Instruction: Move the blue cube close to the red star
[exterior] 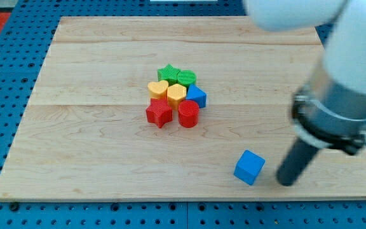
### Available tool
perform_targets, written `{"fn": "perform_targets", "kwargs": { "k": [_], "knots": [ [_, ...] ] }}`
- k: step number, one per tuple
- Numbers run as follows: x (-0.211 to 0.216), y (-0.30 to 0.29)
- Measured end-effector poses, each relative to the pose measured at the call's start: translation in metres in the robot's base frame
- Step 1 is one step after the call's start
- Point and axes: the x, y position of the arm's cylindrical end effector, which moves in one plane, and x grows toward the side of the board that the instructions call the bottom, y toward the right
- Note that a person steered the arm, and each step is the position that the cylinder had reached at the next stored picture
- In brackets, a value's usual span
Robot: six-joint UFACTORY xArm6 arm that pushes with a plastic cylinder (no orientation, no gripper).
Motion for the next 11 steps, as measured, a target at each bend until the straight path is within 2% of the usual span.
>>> {"fn": "perform_targets", "kwargs": {
  "k": [1,2,3,4,5,6,7,9,10,11],
  "knots": [
    [-0.037,-0.112],
    [-0.070,-0.181],
    [-0.068,-0.219],
    [-0.037,-0.237],
    [-0.062,-0.261],
    [-0.090,-0.256],
    [-0.095,-0.254],
    [-0.071,-0.224],
    [-0.104,-0.228],
    [-0.102,-0.228]
  ]
}}
